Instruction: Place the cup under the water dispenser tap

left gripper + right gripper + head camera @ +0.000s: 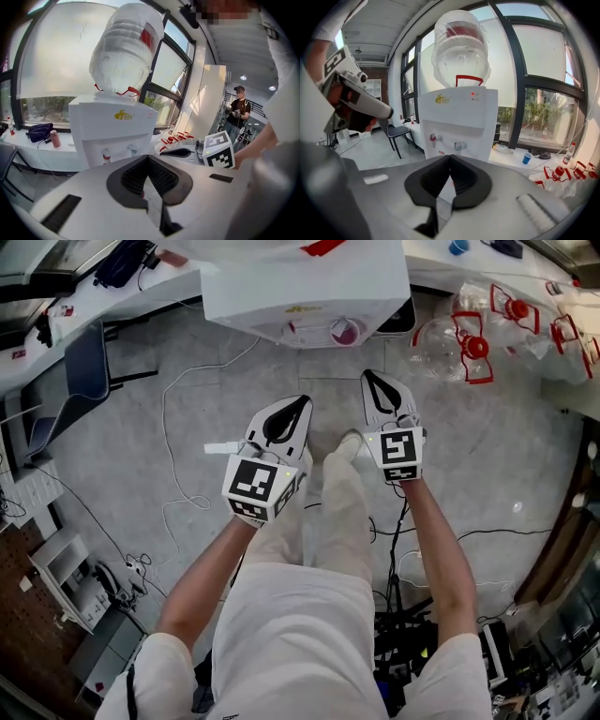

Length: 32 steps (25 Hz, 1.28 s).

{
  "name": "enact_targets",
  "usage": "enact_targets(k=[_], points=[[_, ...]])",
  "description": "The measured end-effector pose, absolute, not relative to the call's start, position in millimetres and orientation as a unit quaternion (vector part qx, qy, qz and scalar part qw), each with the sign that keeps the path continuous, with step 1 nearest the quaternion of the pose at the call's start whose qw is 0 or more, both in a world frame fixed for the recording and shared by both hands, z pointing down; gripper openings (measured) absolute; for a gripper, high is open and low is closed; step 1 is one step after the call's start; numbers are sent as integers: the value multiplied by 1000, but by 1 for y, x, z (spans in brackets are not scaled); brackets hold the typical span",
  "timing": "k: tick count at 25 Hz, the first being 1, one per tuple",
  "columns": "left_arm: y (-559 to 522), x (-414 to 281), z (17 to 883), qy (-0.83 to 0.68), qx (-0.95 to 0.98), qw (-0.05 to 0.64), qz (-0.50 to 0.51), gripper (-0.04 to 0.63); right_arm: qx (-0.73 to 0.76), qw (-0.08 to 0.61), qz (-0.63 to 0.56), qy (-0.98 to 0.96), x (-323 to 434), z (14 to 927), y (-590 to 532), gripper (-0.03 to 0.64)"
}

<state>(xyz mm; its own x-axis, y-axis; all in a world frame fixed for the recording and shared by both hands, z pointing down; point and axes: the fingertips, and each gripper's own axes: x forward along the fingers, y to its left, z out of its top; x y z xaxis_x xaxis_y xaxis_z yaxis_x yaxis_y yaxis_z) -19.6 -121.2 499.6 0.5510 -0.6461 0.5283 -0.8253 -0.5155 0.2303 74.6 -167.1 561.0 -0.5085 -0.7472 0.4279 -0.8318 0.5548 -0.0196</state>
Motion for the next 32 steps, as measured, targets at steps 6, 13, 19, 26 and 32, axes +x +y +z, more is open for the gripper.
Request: enact_targets(k=[6,13,19,26,32], points=[[-127,-30,457,-447,848,224,174,6,452,174,109,-868,70,515,-160,11],[-127,-35,397,-465,849,214,129,6,450,156,110,-872,73,450,-148,11],[-123,-49,357,-474,848,214,106,6,449,155,100,-874,81,396,-130,11],[-121,-63,306,-474,855,193,82,6,460,134,85,-874,79,323,-120,11],[-114,-73,273,-475,857,188,68,6,470,114,84,-871,79,273,-111,11]])
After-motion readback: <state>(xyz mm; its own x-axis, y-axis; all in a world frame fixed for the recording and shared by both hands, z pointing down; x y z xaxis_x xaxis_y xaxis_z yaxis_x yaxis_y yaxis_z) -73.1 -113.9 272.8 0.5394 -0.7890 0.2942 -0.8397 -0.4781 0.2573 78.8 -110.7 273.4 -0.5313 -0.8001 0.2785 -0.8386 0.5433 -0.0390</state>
